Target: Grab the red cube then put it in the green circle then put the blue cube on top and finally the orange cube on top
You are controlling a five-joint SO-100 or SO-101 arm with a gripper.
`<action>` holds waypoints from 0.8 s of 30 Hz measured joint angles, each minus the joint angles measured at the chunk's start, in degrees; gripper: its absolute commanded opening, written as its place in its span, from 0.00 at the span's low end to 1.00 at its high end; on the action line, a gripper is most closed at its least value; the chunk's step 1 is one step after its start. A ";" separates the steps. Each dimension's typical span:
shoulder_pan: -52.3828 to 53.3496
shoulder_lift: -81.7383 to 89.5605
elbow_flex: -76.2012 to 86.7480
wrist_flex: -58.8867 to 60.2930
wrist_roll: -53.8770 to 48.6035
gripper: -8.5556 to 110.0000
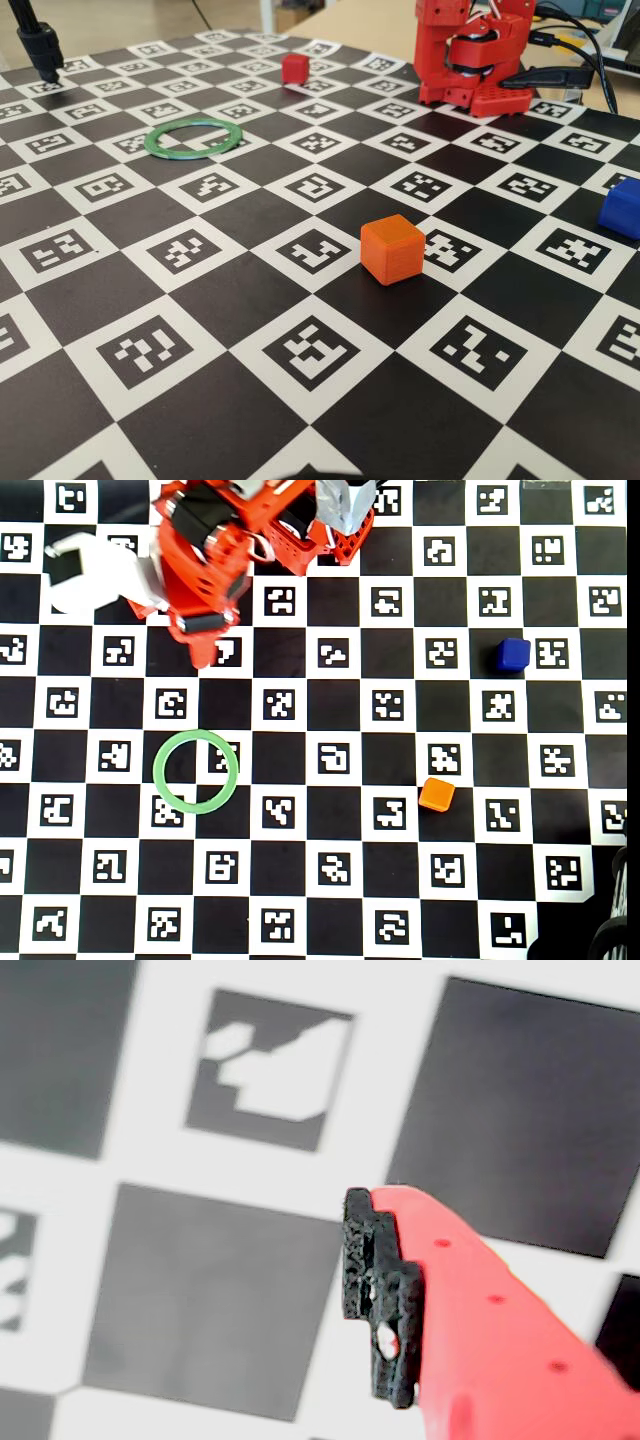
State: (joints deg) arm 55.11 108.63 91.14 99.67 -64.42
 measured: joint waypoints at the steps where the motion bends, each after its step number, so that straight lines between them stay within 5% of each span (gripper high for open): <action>1: 2.02 -0.62 0.00 0.00 -1.93 0.39; 10: 14.59 -5.01 0.53 -1.67 -12.22 0.42; 24: 17.49 -6.86 17.05 -23.47 -9.67 0.43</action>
State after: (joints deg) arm 72.60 101.78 108.19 76.20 -74.09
